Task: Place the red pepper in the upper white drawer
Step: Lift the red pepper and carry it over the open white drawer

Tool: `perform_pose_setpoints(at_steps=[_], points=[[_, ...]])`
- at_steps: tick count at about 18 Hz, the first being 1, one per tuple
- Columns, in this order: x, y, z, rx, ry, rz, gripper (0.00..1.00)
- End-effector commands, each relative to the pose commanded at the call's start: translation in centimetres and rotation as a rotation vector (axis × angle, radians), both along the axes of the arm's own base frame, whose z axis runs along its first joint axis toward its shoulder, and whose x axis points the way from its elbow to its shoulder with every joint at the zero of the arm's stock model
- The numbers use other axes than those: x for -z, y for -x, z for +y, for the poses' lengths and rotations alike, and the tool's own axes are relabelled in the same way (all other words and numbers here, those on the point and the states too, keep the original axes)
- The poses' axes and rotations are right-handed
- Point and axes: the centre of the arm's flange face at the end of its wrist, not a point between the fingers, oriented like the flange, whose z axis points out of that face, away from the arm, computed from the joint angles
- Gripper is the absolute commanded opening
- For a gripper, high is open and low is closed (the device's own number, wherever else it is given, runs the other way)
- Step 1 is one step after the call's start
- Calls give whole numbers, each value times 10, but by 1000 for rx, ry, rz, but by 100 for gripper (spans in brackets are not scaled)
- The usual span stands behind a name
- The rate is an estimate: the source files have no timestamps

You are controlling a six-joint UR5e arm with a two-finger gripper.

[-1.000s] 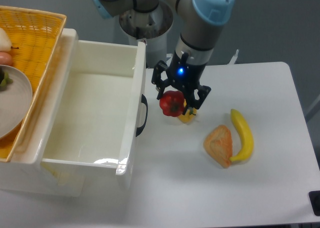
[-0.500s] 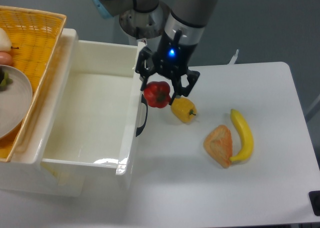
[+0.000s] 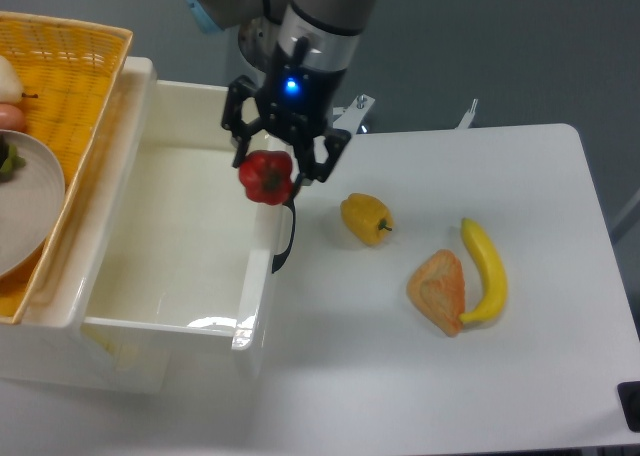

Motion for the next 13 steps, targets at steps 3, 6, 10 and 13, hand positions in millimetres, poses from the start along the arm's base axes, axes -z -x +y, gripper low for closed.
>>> perform_pose_setpoints(at_steps=[3,6,10,13], points=[[5,-15,10,34,38,26,61],[10,-24,12,50,66,41,61],[15,-30,12,57,76,35,61],[22,-41,14,72,107,36,61]])
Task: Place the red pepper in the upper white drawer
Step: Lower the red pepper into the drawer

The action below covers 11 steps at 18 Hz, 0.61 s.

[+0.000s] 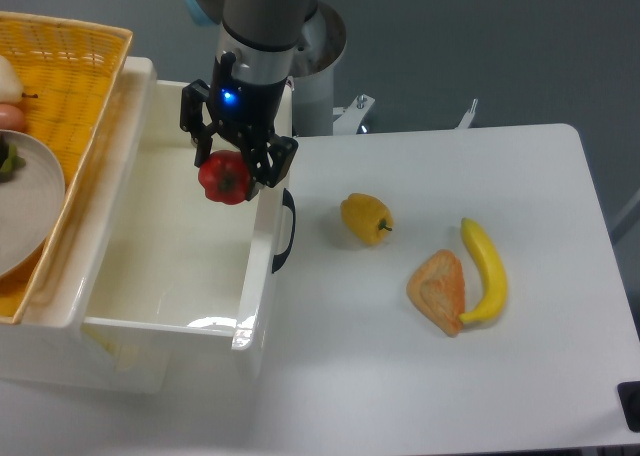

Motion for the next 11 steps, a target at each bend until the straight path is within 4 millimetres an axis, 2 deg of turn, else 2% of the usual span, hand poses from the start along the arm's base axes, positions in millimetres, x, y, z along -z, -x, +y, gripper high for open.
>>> perform_pose_setpoints(at_steps=[7,11], points=[[8,-16,5,7,36,-22,61],[24,-31,10,-3,73,-57,61]])
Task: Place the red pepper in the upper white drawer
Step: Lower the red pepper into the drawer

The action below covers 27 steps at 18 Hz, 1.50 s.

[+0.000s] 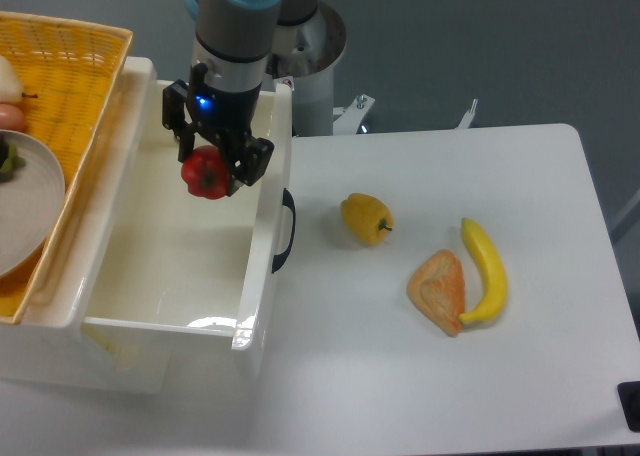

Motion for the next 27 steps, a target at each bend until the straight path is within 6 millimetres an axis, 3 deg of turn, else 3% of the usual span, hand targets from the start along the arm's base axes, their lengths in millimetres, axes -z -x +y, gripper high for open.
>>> perform_pose_setpoints(at_steps=[3,27], points=[[10,-10,3,17,17,-14,61],[44,-17,20,33,82,-65,63]])
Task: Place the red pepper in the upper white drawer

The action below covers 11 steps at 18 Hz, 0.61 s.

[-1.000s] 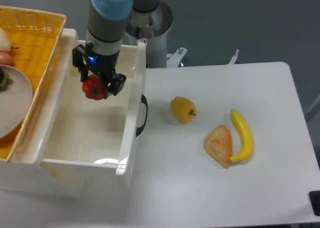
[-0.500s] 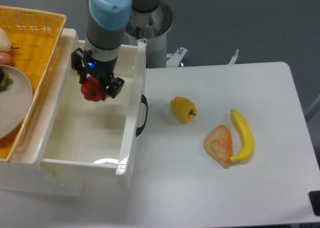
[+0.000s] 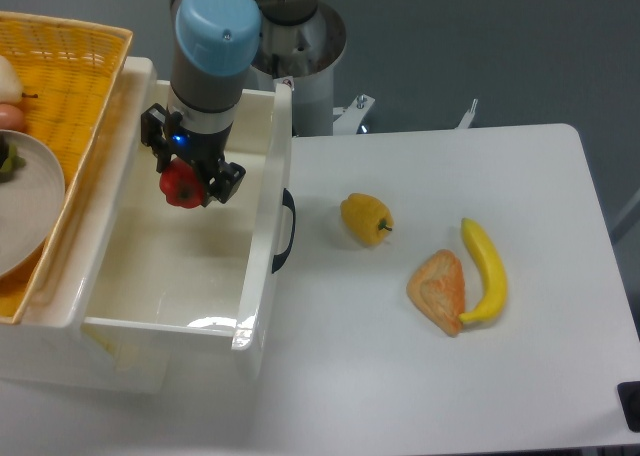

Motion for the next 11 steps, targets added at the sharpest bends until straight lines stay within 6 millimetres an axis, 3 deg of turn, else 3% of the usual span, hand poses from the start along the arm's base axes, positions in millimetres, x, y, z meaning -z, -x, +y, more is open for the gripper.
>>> perform_pose_setpoints(at_steps=[11], points=[[8,-3,4,9,14,-10,64]])
